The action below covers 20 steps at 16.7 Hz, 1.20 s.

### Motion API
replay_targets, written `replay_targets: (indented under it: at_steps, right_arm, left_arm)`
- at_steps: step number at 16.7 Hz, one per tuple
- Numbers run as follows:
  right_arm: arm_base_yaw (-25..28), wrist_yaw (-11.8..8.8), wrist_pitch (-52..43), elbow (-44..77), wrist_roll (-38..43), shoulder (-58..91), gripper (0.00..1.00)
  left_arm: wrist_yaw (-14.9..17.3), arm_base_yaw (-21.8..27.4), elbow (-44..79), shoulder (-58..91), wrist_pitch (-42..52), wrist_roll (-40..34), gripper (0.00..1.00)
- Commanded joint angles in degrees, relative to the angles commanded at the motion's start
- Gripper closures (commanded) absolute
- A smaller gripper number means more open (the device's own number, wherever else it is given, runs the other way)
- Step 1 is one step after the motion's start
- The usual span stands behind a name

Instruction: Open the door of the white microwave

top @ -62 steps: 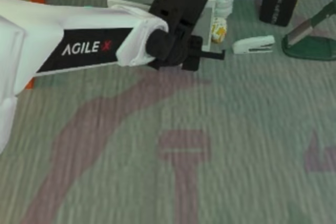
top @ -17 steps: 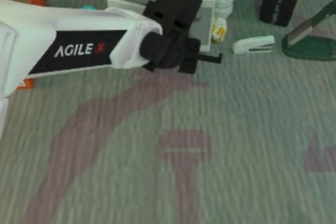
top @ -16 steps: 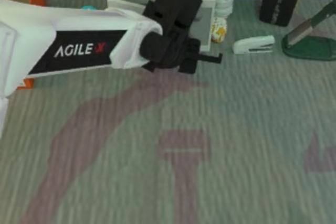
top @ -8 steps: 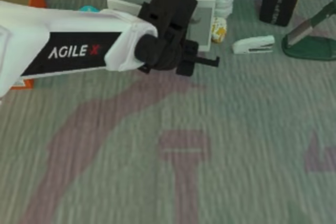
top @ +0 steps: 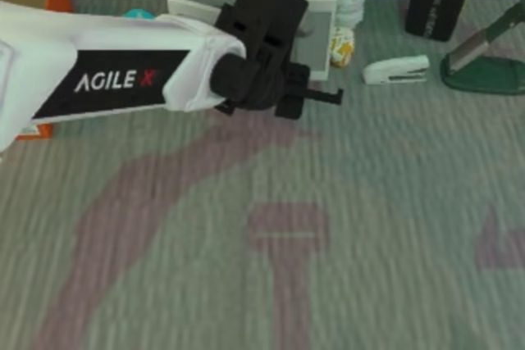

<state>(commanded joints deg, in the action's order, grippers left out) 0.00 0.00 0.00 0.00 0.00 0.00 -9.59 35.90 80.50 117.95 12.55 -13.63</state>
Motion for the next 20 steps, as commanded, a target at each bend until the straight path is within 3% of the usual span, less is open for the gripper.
replay_targets:
  at_steps: [20]
  right_arm:
    - [0.0, 0.0, 0.0, 0.0, 0.0, 0.0, 0.0]
  left_arm:
    - [1.05, 0.04, -0.87, -0.59, -0.46, 0.77, 1.0]
